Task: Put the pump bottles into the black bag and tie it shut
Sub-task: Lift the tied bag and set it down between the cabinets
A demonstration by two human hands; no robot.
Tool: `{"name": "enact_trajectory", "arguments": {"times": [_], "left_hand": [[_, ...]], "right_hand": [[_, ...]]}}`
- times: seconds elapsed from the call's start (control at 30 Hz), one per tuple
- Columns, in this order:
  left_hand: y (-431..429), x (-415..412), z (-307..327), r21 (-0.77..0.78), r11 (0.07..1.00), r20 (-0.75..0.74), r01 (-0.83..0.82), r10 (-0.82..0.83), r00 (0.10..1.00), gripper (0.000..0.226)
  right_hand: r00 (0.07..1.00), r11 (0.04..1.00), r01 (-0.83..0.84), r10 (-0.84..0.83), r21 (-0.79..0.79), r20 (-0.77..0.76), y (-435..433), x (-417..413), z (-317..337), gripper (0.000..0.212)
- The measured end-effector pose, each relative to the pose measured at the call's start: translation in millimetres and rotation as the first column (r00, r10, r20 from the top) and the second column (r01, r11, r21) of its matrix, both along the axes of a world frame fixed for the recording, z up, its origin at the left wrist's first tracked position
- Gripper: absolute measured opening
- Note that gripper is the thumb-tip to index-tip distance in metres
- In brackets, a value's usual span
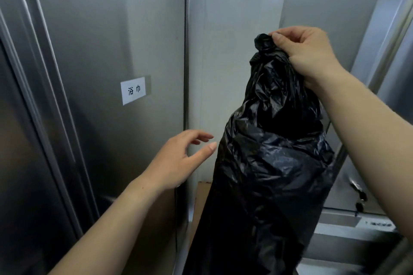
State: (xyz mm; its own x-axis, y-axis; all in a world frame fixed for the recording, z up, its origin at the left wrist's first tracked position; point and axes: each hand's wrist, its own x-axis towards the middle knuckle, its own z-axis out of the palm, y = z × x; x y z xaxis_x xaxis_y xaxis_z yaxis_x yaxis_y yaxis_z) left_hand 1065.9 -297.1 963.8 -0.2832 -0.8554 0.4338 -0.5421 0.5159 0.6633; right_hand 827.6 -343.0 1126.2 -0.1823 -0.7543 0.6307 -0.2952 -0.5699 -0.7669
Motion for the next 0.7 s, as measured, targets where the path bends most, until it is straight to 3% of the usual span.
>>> {"name": "enact_trajectory", "arguments": {"times": [0.17, 0.33, 0.5, 0.7], "left_hand": [[9, -13, -19, 0.136, 0.964, -0.197, 0.229, -0.201, 0.96, 0.045], [9, -20, -40, 0.128, 0.973, -0.353, 0.193, -0.138, 0.925, 0.022], [2, -16, -35, 0.084, 0.996, -0.543, 0.019, 0.03, 0.839, 0.027], [-17, -16, -15, 0.06, 0.997, -0.592, -0.056, 0.081, 0.802, 0.019]], "right_hand": [[1.0, 1.0, -0.014, 0.014, 0.022, -0.014, -3, 8, -28, 0.007], [1.0, 1.0, 0.017, -0.017, 0.02, -0.005, -4, 2, -46, 0.007], [0.998, 0.998, 0.054, -0.054, 0.034, 0.008, -3, -16, -57, 0.008], [0.995, 0.993, 0.095, -0.094, 0.077, -0.017, -1, -29, -88, 0.015]]}}
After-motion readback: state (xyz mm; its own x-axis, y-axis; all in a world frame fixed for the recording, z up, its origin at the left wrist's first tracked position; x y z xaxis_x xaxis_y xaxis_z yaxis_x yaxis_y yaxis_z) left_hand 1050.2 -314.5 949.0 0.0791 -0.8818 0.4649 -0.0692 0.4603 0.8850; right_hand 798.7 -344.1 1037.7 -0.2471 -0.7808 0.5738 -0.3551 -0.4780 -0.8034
